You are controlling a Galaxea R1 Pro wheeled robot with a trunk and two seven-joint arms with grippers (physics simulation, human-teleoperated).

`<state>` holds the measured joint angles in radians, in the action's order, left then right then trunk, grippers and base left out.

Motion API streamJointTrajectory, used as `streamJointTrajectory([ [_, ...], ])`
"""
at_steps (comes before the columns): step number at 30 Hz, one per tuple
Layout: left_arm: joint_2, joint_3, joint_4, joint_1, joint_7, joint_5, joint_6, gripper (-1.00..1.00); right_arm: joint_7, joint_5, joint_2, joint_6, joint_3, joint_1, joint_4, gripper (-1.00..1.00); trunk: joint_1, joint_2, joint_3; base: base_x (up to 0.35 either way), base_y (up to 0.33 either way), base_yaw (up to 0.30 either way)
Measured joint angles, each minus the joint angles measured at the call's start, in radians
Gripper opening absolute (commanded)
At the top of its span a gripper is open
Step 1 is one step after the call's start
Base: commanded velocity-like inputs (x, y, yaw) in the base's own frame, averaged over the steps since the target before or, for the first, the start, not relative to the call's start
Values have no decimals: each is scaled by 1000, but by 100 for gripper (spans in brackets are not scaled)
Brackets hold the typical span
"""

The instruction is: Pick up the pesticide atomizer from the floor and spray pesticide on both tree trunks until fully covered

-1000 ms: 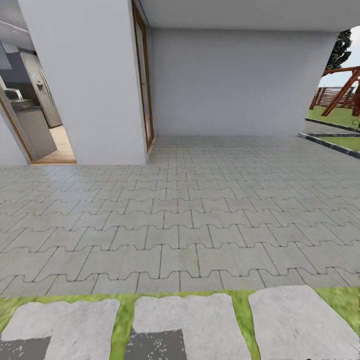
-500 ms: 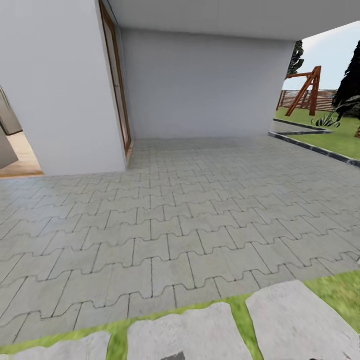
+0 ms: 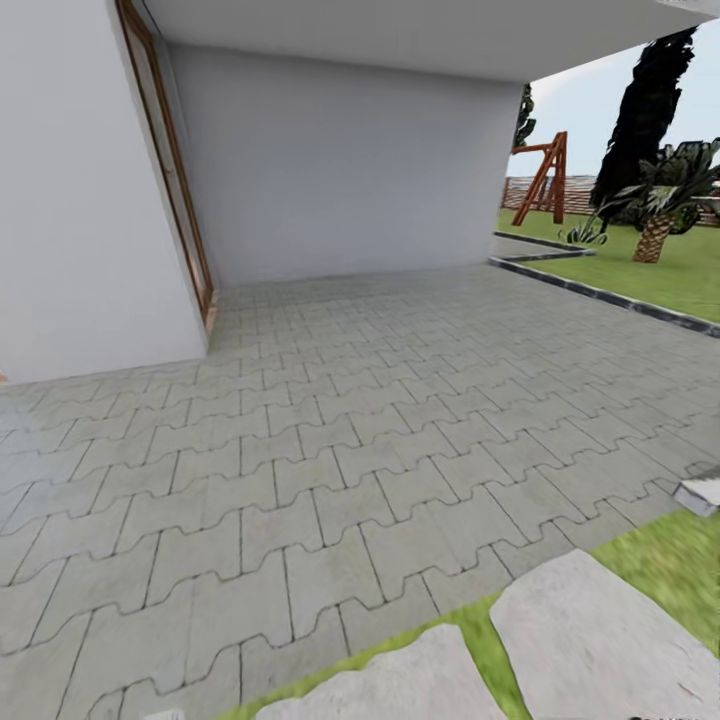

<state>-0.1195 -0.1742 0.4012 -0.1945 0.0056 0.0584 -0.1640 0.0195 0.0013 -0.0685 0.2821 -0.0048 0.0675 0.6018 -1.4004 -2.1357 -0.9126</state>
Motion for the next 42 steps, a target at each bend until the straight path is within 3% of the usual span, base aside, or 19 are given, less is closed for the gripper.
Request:
streamJointTrajectory([
  [23,1,2,0,1,-1,-1,0,100,0,0,-1,0,0,0,0,100,0,0,8,276,216,-298],
  [42,1,2,0,1,0,-6,-27,100,0,0,0,0,0,0,0,100,0,0,19,328,76,-298],
])
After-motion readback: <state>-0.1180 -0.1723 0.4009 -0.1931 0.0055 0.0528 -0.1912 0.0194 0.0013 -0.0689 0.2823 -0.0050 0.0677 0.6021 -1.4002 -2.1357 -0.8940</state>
